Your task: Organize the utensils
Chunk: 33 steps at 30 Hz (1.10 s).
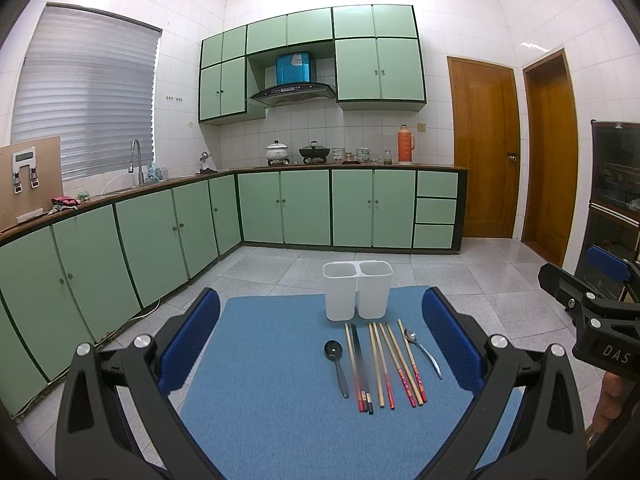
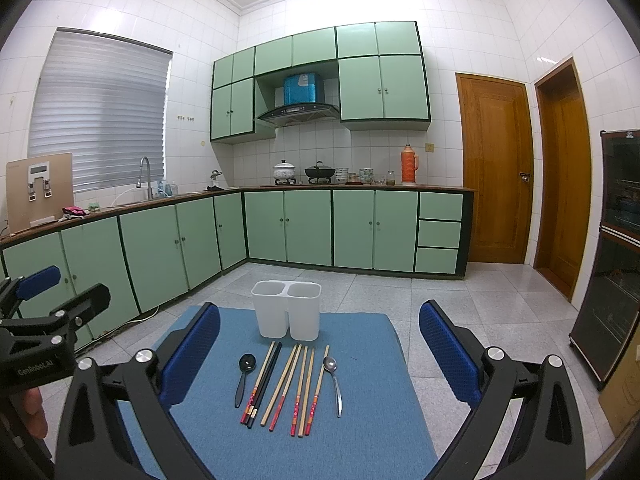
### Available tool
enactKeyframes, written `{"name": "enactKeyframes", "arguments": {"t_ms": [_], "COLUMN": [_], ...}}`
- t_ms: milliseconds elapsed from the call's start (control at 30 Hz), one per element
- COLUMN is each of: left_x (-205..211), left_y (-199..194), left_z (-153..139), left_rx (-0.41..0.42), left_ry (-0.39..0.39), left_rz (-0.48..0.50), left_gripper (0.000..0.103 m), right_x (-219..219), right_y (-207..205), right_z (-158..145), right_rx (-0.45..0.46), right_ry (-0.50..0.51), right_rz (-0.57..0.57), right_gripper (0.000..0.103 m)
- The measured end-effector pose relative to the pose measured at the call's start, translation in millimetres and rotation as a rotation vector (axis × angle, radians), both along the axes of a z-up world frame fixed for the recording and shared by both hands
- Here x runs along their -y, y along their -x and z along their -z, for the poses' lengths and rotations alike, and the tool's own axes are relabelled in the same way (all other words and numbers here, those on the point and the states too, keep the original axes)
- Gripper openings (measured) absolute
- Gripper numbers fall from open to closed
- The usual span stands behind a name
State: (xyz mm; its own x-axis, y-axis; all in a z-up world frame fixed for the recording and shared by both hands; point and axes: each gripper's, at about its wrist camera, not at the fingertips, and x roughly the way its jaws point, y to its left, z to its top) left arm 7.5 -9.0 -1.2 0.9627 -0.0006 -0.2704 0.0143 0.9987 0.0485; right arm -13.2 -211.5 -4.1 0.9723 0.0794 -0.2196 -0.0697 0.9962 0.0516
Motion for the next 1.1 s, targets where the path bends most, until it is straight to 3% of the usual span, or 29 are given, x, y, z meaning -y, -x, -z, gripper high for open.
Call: {"name": "enactKeyframes", "arguments": {"t_ms": [1100], "left_x": [-6.9], "left_y": [4.5], "left_z": [-1.0], "left_rx": [0.002], "left_ry": [0.004], "left_rz": [0.002], "left_gripper": [0.098], "right_x": [3.6], "right_y": [-0.1], "right_z": [-2.6], "right_rx": [-0.002], "right_ry": [-0.001], "right_rz": [0.000], "right_gripper": [0.097]}}
